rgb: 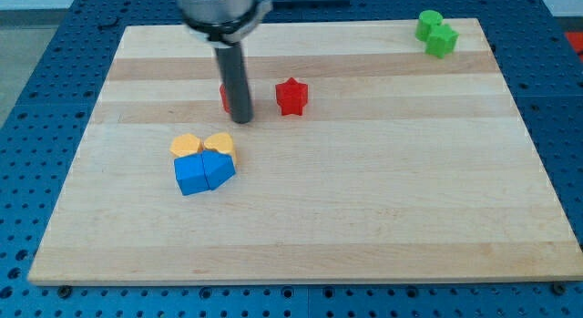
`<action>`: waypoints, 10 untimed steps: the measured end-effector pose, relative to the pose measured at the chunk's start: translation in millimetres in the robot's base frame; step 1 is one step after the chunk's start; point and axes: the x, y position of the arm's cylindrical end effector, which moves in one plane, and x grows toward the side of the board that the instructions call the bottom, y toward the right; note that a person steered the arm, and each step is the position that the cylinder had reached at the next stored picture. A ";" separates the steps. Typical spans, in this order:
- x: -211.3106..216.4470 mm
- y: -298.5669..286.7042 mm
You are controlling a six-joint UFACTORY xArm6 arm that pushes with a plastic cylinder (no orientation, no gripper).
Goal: Move red star towards top right
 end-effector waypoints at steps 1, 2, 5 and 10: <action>-9.0 47.1; -31.2 77.3; -98.3 129.6; -144.3 104.6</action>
